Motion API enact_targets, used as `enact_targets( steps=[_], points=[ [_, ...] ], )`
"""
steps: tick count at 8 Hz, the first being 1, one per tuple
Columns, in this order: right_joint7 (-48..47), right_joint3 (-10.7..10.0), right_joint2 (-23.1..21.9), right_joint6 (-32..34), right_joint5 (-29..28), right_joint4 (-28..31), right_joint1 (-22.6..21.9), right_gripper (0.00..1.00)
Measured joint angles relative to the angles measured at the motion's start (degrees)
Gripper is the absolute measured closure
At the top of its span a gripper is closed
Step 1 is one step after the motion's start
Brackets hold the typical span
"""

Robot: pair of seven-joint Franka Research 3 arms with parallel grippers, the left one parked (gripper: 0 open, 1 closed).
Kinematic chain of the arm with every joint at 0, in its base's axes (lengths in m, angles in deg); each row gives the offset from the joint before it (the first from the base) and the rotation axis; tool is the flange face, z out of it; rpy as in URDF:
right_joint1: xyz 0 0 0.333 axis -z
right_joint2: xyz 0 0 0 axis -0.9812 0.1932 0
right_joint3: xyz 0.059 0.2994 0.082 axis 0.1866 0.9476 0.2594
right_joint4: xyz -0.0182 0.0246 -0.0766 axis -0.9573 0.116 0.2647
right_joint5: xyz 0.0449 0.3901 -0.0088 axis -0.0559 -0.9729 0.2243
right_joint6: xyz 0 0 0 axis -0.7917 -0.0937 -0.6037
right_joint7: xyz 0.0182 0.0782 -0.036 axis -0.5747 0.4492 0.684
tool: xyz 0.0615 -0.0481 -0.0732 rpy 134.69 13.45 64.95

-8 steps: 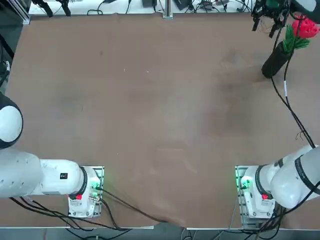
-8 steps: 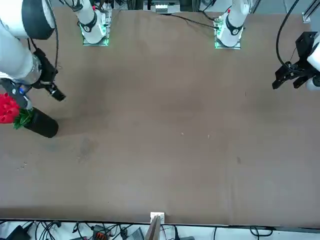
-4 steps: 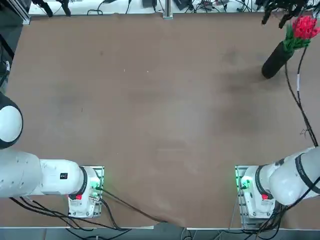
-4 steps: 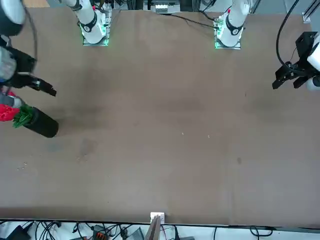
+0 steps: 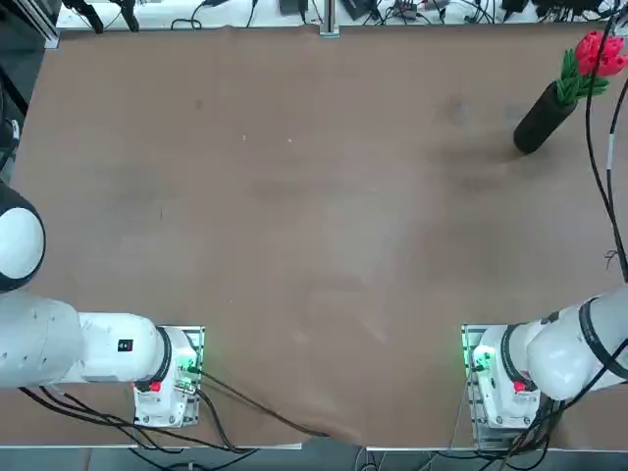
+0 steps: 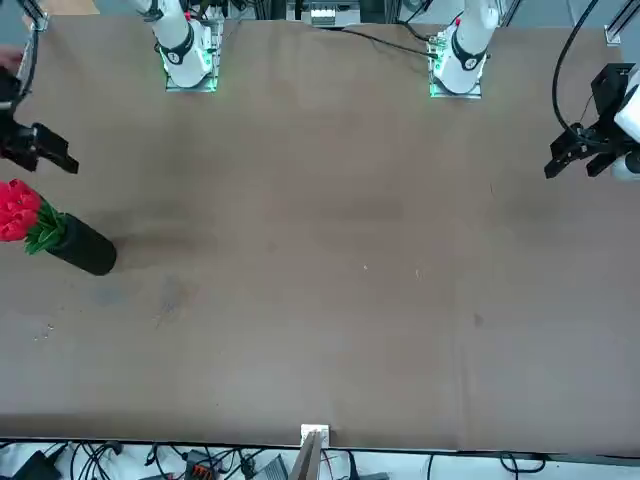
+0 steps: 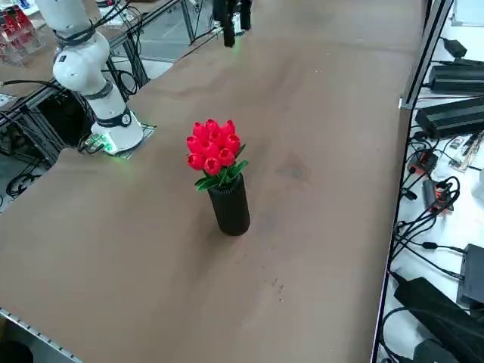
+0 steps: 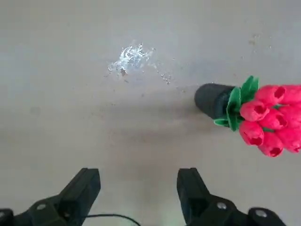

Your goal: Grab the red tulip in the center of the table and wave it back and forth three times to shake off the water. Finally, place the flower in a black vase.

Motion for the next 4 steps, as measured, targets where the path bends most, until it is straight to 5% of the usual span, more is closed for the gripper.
enact_targets(
  steps=[1, 2, 3, 4],
  points=[
    [-0.32, 9.71, 0.21, 0.01, 1.25, 0.30, 7.61, 0.00],
    [-0.63, 17.02, -0.24, -0.64, 1.60, 1.49, 14.62, 0.00],
    [-0.66, 19.20, -1.96, -2.72, 1.60, 4.44, 17.74, 0.00],
    [-0.66, 19.23, -4.49, -4.72, 1.60, 8.14, 18.78, 0.00]
  ],
)
